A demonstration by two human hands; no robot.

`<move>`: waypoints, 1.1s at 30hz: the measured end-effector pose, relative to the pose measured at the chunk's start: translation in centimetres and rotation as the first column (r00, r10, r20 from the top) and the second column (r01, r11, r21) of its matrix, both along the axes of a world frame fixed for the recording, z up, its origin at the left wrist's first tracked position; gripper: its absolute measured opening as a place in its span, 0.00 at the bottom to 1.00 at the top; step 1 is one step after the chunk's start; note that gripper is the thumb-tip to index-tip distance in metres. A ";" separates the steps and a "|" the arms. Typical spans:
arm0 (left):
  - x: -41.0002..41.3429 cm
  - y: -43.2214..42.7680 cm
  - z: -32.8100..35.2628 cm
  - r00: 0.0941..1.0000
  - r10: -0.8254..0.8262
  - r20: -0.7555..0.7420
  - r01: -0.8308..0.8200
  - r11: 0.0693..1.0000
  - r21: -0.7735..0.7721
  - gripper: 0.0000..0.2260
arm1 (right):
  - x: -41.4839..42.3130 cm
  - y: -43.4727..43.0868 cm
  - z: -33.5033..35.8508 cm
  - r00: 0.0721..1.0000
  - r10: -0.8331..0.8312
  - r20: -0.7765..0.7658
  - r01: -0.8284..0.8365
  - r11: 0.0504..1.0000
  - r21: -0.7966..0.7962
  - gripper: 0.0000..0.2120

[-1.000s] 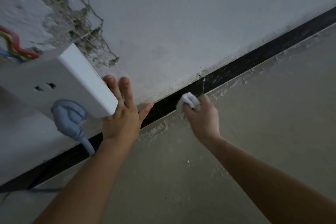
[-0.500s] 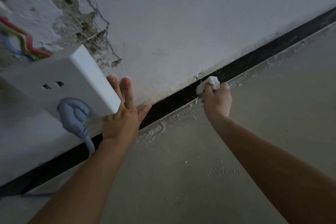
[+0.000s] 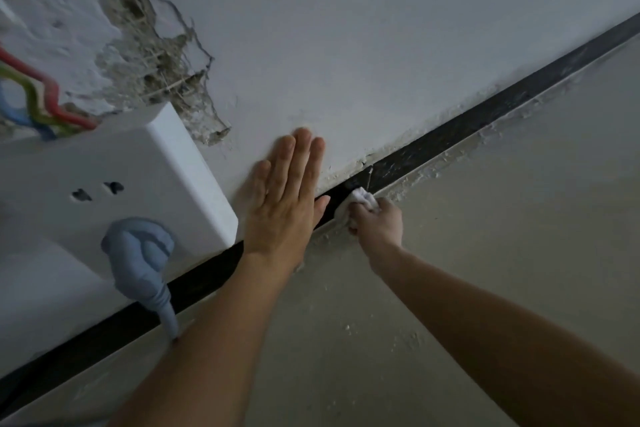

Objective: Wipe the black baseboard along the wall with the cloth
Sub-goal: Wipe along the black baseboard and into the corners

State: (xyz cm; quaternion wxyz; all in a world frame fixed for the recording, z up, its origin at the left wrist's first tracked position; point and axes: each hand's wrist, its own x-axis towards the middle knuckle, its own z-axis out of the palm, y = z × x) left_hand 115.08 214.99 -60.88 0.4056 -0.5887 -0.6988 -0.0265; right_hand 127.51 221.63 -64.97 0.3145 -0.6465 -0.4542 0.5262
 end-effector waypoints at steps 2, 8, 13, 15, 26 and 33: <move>0.1 0.2 -0.3 1.000 -0.001 0.001 0.001 1.000 0.025 0.35 | 1.3 2.4 0.4 0.997 -0.075 0.019 0.075 0.997 -0.005 0.02; 1.1 1.0 -0.5 0.993 -0.010 0.116 0.006 0.999 0.040 0.39 | 4.5 4.7 1.2 0.980 -0.195 0.048 0.198 0.978 -0.069 0.05; 2.8 3.6 -0.1 0.981 -0.124 0.151 0.117 0.992 0.052 0.37 | 6.2 3.8 1.2 0.991 0.059 0.117 -0.062 0.998 0.021 0.07; 3.1 4.5 0.0 0.993 -0.059 0.103 0.052 0.996 0.069 0.37 | 5.6 3.4 1.3 0.975 0.169 0.148 -0.185 0.977 0.104 0.07; 3.1 5.3 -0.8 0.998 0.064 -0.029 -0.061 0.993 0.102 0.37 | 6.1 6.6 2.2 0.927 0.303 0.222 -0.345 0.920 0.183 0.06; 3.3 5.4 -0.9 0.998 0.059 0.000 -0.059 0.993 0.099 0.37 | 8.5 9.5 1.9 0.991 -0.060 0.118 0.051 0.996 0.078 0.08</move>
